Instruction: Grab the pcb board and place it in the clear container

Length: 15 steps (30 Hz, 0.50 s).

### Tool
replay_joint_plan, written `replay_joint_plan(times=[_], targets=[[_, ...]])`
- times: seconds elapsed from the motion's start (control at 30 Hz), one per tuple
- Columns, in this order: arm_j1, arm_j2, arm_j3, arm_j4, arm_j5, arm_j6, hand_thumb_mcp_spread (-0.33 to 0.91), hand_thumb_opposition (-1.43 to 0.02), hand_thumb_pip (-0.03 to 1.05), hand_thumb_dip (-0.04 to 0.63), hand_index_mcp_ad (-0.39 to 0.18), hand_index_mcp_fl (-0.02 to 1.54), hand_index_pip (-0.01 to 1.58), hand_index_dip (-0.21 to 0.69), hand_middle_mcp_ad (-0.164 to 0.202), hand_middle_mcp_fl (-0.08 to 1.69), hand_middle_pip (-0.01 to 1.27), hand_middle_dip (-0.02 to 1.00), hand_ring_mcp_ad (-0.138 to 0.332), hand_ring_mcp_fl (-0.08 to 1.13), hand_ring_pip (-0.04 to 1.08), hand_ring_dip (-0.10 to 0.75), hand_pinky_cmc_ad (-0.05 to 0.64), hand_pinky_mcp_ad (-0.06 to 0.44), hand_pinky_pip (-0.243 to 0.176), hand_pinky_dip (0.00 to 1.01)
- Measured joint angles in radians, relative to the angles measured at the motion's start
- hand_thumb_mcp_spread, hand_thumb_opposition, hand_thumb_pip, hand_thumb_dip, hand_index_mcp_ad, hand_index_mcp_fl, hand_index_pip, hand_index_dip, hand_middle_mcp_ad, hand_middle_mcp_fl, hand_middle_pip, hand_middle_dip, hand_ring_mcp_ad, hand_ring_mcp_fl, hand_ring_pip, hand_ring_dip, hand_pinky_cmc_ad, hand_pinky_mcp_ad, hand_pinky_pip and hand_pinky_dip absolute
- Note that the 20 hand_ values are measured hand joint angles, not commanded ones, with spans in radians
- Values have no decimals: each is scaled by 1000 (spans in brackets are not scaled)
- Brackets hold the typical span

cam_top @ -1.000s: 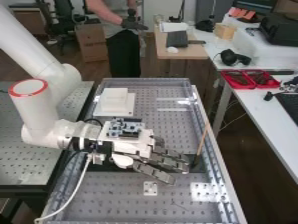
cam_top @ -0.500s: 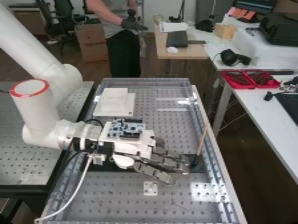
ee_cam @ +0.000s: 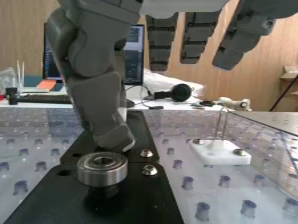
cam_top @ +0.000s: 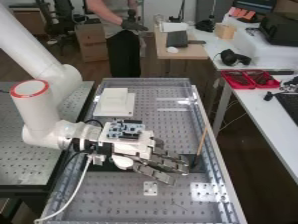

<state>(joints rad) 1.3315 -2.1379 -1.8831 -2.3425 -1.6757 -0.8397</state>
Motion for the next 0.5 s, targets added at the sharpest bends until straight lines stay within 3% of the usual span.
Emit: replay_joint_plan(times=[0.5], targets=[[-1,-7,17,-2,-7,11,756,-864,443,298,-300,511,1278,414,44,122,147,175,98,30,110,31,333,197,-44,183]])
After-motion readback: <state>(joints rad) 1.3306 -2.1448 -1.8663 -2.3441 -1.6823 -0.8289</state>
